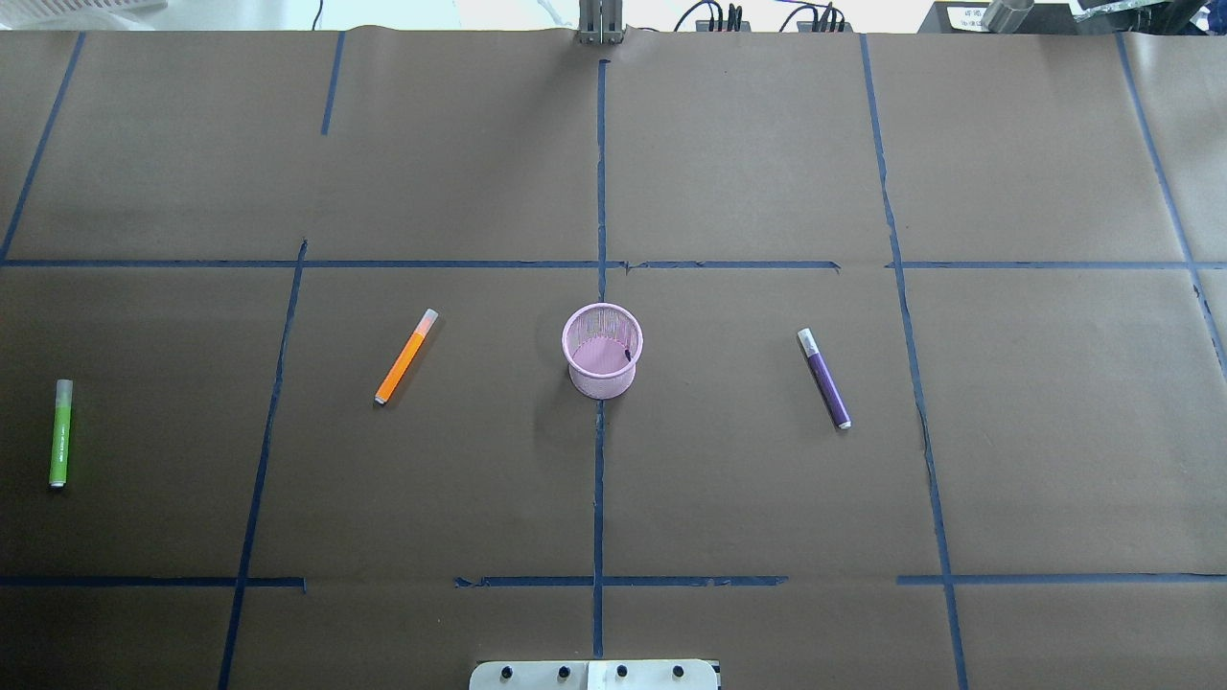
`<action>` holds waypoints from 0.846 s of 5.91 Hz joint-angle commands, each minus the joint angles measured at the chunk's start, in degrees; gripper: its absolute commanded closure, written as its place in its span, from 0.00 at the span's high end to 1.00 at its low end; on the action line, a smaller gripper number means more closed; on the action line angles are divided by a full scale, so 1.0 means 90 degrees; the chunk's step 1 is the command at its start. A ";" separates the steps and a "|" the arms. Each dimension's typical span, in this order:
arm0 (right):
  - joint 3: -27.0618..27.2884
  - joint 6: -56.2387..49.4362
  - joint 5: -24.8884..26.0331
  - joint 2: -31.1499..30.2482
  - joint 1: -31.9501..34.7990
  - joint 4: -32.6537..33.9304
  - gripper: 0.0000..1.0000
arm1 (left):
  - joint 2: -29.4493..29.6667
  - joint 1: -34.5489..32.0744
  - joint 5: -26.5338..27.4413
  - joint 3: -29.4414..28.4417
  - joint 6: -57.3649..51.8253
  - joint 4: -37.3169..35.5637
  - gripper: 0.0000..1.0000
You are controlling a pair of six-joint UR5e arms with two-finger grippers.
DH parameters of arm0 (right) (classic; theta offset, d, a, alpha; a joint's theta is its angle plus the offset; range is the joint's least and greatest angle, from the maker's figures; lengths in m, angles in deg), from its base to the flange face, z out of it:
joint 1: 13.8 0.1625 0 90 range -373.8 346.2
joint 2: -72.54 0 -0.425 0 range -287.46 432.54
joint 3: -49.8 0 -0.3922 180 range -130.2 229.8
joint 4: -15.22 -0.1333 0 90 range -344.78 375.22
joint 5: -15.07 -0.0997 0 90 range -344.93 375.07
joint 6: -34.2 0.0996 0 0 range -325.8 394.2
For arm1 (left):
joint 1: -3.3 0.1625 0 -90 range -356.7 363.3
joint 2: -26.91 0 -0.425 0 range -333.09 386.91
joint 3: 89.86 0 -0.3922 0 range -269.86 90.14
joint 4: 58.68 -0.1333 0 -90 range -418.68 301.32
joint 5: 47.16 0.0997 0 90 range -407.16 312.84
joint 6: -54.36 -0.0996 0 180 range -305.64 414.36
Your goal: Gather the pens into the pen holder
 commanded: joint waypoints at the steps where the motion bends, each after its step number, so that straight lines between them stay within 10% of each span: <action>1: -0.0007 0.0029 0.0019 0.0003 0.0000 0.0010 1.00 | 0.0011 0.0000 0.0000 0.0006 0.0000 0.0000 1.00; 5: 0.0012 0.0029 0.0019 0.0012 0.0000 0.0000 1.00 | 0.0069 0.0020 -0.0019 0.0065 0.0019 0.0000 1.00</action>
